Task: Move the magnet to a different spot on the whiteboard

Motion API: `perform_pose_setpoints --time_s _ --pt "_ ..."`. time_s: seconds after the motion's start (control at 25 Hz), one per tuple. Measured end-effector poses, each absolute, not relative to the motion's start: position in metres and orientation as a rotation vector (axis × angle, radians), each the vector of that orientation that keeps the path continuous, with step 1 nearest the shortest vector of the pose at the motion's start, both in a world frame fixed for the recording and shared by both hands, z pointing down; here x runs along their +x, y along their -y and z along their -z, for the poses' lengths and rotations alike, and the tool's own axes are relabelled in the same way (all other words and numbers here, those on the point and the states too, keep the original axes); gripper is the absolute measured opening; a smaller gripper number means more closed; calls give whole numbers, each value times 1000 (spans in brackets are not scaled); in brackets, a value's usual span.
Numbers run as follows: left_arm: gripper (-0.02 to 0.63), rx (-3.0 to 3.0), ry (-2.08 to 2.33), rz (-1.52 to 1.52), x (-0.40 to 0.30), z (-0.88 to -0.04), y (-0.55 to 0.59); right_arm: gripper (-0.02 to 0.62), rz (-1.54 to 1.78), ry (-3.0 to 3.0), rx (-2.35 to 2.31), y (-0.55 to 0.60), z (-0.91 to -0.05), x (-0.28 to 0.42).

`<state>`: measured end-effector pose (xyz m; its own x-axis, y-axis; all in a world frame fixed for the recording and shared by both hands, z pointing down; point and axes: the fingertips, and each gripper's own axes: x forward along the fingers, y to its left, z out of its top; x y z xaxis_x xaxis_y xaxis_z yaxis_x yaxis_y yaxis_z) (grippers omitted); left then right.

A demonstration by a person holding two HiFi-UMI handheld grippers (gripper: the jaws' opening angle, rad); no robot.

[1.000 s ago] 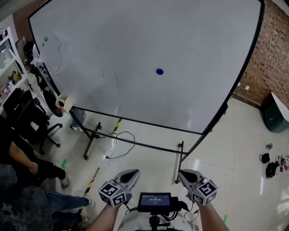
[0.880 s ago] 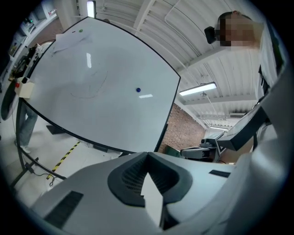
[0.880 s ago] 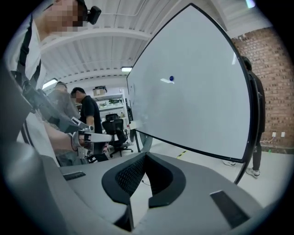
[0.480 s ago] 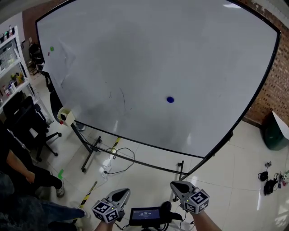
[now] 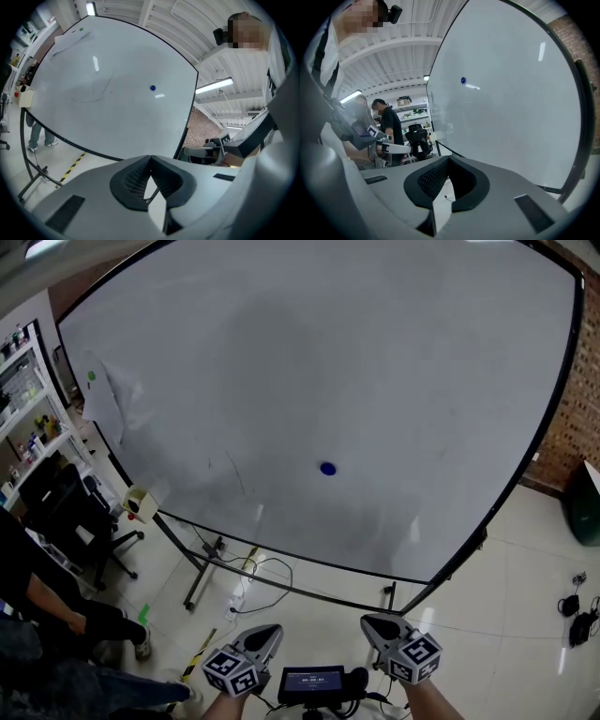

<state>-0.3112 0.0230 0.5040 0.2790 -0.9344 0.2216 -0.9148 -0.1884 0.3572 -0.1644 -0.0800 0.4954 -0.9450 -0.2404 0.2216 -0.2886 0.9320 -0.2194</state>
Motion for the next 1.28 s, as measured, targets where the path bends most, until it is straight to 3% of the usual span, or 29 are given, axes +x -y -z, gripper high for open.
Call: perform_pose_setpoints --time_s 0.68,1.28 --pt "33 2297 1758 -81 -262 -436 134 32 -502 3003 441 209 -508 -101" --pt "33 2326 1847 -282 -219 -451 168 32 -614 3029 335 221 -516 -78"
